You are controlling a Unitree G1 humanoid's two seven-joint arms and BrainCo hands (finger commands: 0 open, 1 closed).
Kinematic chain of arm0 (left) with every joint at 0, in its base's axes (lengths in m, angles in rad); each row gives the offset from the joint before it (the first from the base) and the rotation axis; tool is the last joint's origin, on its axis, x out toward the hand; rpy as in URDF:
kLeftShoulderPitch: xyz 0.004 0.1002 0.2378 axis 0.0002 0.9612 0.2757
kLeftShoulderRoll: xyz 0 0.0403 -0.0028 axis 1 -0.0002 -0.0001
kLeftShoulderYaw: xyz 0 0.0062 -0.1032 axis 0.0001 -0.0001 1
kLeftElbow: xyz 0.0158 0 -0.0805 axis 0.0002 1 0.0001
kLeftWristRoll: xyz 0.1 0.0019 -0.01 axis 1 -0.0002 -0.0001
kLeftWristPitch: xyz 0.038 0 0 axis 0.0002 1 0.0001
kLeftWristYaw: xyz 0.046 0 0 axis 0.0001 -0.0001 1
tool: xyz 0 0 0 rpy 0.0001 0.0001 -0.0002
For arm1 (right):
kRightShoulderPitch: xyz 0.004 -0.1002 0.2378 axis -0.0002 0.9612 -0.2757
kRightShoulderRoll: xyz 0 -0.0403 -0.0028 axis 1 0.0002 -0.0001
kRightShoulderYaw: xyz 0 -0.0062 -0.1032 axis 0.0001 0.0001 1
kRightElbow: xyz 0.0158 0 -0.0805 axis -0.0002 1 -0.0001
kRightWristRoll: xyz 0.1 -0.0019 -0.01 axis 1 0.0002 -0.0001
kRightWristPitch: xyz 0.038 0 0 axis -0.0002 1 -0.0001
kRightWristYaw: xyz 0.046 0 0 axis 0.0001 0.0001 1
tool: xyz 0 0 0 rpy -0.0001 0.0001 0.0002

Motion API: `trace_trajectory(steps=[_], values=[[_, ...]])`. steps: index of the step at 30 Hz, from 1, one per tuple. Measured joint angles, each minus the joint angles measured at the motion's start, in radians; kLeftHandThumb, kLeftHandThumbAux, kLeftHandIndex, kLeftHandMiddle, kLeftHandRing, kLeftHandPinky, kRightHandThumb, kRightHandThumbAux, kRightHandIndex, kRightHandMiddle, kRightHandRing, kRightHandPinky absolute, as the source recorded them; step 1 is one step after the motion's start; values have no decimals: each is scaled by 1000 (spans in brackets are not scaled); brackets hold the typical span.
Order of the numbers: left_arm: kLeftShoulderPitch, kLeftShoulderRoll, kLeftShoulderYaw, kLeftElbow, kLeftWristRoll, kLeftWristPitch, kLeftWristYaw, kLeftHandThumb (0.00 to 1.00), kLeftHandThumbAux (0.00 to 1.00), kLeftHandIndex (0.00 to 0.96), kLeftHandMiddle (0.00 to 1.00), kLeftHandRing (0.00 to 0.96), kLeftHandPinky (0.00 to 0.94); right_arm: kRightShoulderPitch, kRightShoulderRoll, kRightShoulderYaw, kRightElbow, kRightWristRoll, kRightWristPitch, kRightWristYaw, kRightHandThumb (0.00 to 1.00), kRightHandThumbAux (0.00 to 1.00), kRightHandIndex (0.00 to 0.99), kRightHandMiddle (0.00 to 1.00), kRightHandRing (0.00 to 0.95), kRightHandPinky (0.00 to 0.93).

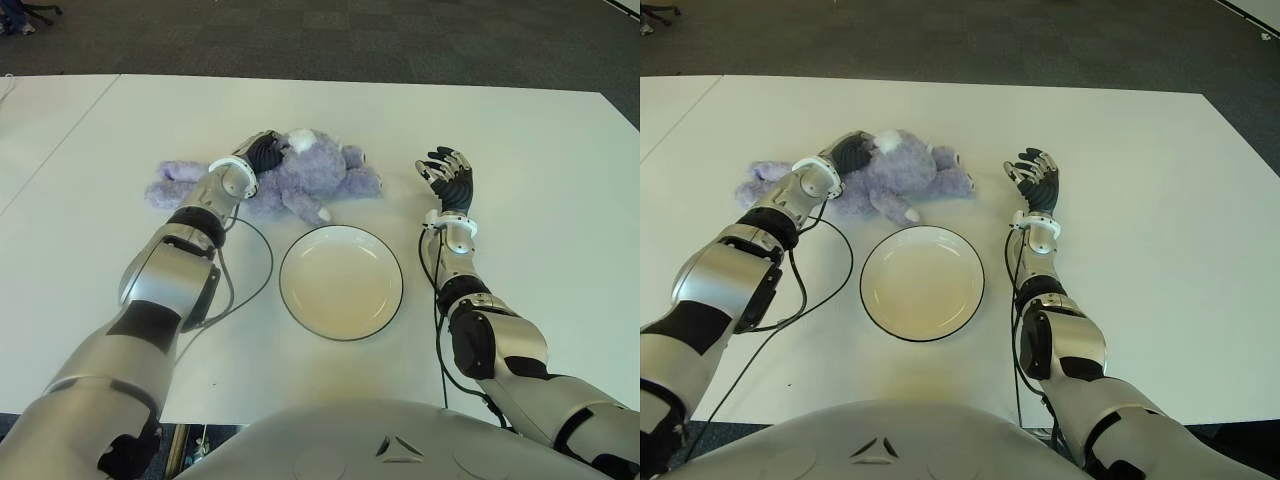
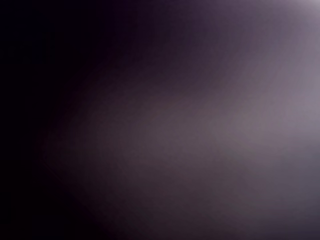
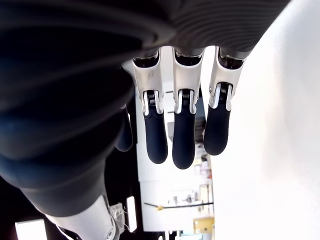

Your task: Put the doll into the plate.

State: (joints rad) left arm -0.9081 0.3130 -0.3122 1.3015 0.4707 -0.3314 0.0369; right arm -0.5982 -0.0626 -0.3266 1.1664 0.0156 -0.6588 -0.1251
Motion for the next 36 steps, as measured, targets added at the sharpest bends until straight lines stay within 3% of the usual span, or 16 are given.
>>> trace_trajectory(steps=[20,36], values=[[7,1,8,0,8,-12,89,734,698,442,790,805,809,0,0,0,0,0,0,0,239,868,303,353,380,398],[-28,19,-48,-2,73,-46,189,731,700,441,795,801,771,-1,1,0,0,0,0,1,201,864,288,346,371,378]])
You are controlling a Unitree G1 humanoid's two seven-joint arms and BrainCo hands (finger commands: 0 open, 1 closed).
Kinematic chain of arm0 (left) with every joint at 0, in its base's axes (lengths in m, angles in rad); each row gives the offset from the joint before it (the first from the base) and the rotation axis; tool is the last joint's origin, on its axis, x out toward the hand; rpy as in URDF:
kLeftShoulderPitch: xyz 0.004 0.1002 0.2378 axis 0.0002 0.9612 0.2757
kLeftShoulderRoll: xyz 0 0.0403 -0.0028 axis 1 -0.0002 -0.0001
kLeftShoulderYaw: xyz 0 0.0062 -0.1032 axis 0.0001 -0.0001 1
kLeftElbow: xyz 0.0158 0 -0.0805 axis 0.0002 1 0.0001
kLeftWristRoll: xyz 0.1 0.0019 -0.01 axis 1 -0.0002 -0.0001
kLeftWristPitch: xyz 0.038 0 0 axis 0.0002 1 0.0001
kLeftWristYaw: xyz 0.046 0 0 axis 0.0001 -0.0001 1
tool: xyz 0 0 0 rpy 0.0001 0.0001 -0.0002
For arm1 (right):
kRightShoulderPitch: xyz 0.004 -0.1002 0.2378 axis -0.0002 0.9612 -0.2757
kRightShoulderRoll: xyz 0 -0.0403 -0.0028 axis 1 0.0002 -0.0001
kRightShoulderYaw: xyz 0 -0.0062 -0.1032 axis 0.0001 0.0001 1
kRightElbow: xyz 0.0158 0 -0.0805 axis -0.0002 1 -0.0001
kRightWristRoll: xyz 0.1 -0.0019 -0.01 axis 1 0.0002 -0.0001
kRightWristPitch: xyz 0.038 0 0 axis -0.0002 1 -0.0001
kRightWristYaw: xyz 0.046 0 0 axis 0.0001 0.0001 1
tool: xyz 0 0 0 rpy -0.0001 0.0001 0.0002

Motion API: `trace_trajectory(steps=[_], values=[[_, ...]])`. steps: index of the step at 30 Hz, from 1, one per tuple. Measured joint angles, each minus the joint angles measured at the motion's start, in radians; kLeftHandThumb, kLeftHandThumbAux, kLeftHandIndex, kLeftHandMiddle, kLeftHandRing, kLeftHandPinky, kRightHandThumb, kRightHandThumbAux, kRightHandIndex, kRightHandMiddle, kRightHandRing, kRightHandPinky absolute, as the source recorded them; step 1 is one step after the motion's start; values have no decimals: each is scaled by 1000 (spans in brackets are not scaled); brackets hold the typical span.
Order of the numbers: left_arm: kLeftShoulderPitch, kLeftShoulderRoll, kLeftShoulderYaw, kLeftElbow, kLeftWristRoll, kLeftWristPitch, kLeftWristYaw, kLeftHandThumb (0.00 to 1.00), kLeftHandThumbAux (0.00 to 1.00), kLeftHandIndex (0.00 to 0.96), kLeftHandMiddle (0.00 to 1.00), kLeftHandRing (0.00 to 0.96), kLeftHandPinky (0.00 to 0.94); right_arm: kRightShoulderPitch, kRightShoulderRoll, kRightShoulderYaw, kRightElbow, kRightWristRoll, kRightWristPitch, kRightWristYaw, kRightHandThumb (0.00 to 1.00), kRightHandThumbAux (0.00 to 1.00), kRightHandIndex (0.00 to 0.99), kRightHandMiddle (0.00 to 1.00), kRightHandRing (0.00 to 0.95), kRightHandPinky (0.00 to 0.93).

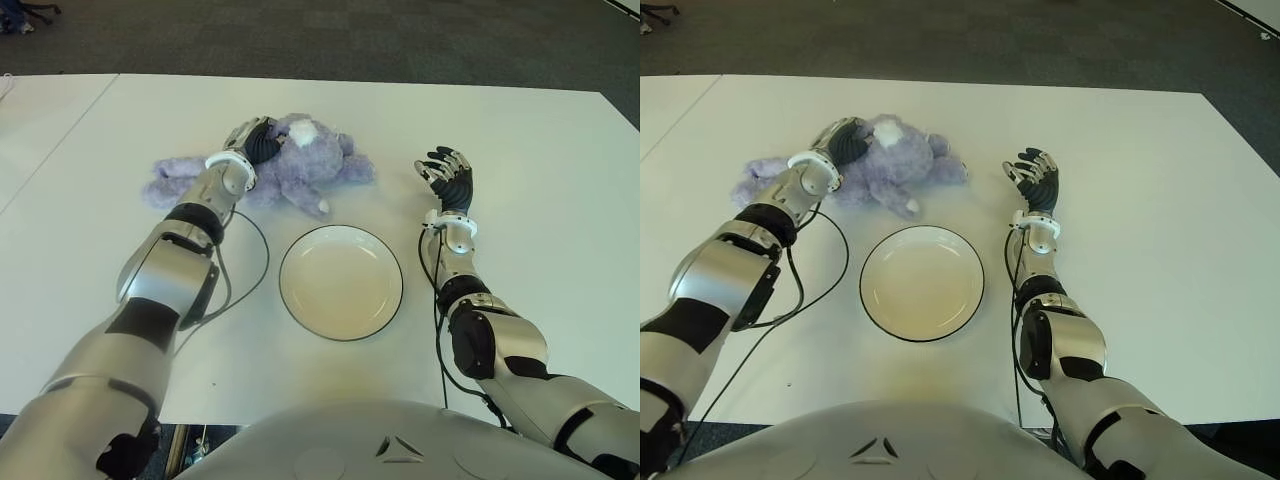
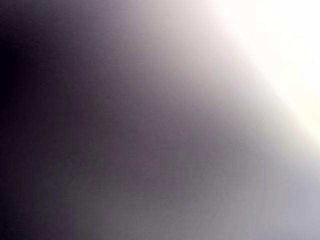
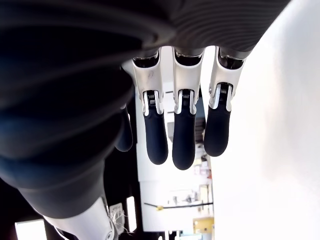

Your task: Put the doll into the plate.

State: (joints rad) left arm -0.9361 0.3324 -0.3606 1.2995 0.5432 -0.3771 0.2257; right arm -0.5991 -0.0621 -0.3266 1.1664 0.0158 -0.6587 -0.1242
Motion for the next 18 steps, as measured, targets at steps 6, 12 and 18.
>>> trace_trajectory(steps=[6,12,18], values=[[-20,22,-19,-4,40,-24,45,729,701,440,790,794,759,0,0,0,0,0,0,0,220,873,297,351,376,395],[-43,52,-43,-19,74,-40,90,726,702,440,788,791,754,0,0,0,0,0,0,0,231,872,300,352,376,389],[-64,80,-52,-48,92,-69,114,724,702,440,797,796,763,0,0,0,0,0,0,0,237,871,299,353,379,390]])
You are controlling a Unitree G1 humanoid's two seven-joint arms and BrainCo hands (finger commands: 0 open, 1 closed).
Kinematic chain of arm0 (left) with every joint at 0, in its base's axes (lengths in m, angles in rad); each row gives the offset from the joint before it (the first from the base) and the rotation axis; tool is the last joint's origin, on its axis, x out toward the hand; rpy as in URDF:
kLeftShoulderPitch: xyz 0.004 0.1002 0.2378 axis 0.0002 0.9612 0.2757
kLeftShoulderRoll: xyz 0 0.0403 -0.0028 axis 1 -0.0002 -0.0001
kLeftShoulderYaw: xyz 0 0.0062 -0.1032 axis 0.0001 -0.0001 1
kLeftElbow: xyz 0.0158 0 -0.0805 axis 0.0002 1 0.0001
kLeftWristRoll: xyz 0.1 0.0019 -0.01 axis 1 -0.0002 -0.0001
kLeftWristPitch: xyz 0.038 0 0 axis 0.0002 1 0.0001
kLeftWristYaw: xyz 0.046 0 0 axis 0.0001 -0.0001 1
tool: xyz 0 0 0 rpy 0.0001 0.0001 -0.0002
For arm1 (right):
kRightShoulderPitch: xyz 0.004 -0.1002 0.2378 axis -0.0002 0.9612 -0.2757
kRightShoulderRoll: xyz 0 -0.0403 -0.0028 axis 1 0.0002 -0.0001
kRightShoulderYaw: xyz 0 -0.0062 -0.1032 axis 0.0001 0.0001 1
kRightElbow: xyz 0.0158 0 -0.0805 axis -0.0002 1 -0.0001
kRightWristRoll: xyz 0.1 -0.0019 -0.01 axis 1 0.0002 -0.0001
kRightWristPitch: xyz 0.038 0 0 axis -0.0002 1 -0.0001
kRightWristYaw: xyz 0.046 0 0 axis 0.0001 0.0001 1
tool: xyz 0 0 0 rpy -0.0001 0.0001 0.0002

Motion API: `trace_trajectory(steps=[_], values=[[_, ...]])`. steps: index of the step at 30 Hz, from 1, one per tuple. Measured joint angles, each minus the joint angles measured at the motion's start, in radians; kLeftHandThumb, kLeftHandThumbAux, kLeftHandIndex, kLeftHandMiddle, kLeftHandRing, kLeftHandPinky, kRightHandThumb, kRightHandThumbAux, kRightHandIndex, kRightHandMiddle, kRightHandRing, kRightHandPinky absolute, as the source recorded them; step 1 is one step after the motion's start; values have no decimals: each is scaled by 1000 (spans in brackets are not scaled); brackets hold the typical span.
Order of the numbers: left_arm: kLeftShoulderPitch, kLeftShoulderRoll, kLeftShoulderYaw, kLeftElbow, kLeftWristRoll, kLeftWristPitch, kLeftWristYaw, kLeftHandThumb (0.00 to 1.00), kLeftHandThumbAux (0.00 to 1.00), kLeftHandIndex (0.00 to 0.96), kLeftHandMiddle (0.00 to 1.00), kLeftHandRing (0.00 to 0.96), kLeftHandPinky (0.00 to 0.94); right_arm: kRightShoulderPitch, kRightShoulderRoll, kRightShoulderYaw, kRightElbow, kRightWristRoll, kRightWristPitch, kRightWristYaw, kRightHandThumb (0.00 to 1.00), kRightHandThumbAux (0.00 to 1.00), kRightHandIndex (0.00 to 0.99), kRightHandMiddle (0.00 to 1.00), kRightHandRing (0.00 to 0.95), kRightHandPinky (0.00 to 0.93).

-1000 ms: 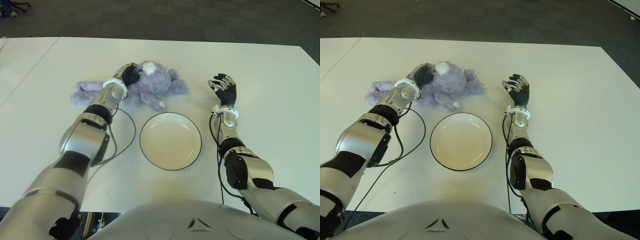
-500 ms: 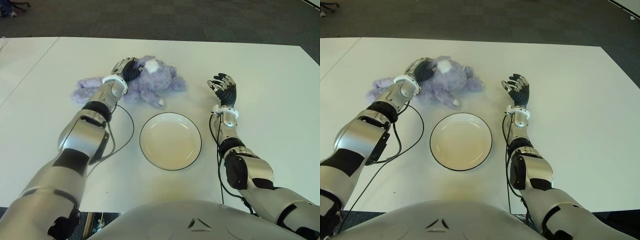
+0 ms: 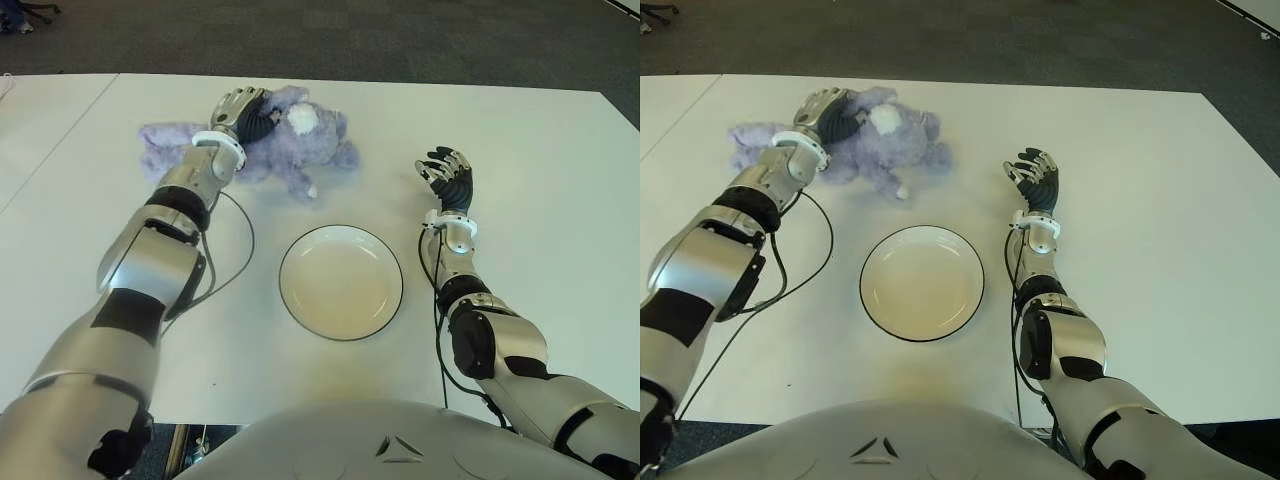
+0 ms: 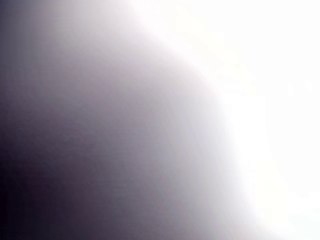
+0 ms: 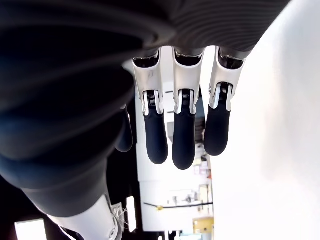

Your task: Put the doll into the plate.

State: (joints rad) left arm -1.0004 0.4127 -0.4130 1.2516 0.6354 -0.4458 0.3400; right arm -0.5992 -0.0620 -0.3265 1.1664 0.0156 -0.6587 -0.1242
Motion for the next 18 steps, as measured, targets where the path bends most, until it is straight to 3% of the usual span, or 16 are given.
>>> trace_trajectory(steps=[18], values=[[-20,102,3,-177,14,-130,9,730,698,442,815,817,810,0,0,0,1,0,0,0,214,859,299,345,367,371]])
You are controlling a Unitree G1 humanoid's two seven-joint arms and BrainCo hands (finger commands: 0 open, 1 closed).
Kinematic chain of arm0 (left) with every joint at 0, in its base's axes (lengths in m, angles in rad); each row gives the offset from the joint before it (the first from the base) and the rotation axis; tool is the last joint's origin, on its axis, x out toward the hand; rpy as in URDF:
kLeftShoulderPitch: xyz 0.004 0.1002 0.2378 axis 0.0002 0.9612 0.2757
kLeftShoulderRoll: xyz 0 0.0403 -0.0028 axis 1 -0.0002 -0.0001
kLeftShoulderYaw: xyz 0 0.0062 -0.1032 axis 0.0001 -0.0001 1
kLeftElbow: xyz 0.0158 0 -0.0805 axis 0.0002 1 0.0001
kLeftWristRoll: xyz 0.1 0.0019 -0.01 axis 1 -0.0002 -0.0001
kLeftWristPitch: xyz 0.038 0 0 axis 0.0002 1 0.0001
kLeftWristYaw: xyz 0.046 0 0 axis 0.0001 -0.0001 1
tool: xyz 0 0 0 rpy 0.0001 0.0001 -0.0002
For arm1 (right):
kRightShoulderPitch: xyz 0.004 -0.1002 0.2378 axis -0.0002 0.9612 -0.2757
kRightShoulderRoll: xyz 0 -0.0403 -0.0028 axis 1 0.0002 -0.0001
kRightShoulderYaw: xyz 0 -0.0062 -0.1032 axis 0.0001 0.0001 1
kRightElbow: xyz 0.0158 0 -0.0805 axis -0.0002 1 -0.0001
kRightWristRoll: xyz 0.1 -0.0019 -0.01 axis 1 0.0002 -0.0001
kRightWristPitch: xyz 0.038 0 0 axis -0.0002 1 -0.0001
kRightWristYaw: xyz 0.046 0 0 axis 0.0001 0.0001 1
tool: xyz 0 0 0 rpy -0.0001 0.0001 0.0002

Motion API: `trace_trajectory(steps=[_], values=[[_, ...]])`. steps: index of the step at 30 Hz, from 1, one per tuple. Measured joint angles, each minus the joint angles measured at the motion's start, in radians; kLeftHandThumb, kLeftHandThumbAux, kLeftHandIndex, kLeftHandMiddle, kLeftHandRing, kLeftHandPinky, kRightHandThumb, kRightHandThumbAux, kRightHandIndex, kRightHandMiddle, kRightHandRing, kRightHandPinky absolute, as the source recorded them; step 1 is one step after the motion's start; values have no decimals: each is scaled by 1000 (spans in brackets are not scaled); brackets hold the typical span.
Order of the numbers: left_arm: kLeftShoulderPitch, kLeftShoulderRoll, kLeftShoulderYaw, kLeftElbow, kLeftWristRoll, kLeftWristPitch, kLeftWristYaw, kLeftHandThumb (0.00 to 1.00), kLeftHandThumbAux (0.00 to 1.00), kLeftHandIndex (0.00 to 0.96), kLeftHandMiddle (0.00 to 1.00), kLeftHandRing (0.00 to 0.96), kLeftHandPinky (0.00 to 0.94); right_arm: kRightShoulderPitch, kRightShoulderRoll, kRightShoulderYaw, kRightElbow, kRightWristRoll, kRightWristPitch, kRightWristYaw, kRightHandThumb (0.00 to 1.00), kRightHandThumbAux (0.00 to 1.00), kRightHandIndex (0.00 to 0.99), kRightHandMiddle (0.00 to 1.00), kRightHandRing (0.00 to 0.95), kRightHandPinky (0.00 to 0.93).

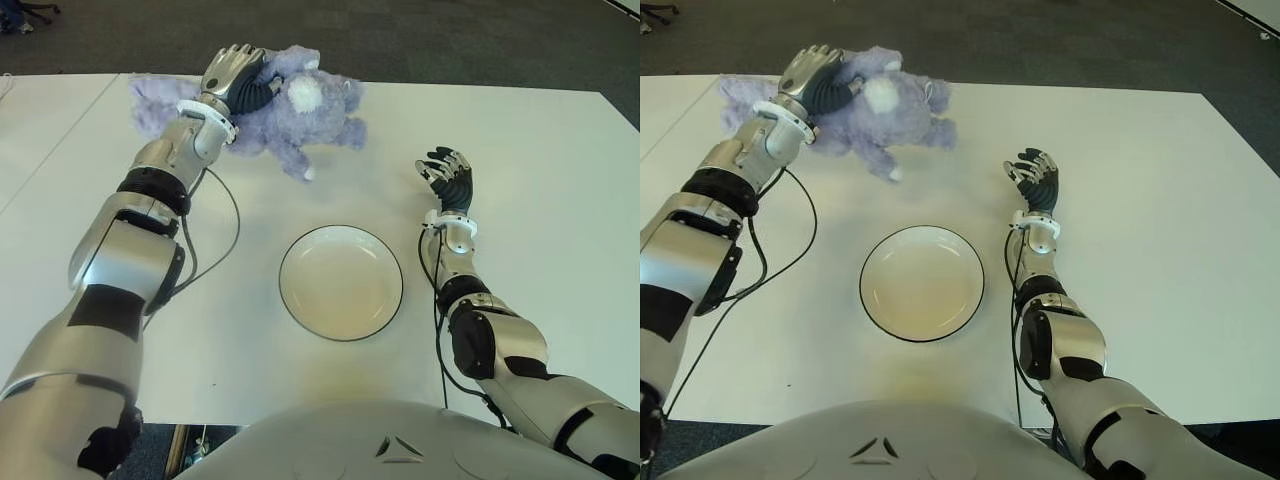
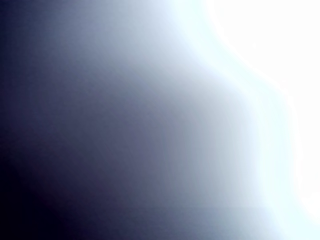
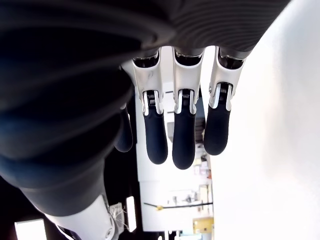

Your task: Put the doll into the plate.

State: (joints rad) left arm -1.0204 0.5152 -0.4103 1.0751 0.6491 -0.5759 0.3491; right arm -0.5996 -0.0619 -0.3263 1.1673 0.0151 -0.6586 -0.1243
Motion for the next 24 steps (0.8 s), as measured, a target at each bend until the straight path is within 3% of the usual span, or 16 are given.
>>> trace_trajectory(steps=[9,15,24], values=[[21,63,24,-201,-3,-35,-21,735,697,442,827,830,820,0,0,0,1,-3,0,0,205,859,293,345,367,363],[77,99,64,-388,-9,-30,-54,737,696,442,832,835,816,-1,0,0,2,-8,1,-1,196,855,289,341,363,364],[181,107,109,-617,-24,-6,-87,741,694,442,864,862,848,-1,0,0,4,-11,3,-1,204,855,287,346,369,368]])
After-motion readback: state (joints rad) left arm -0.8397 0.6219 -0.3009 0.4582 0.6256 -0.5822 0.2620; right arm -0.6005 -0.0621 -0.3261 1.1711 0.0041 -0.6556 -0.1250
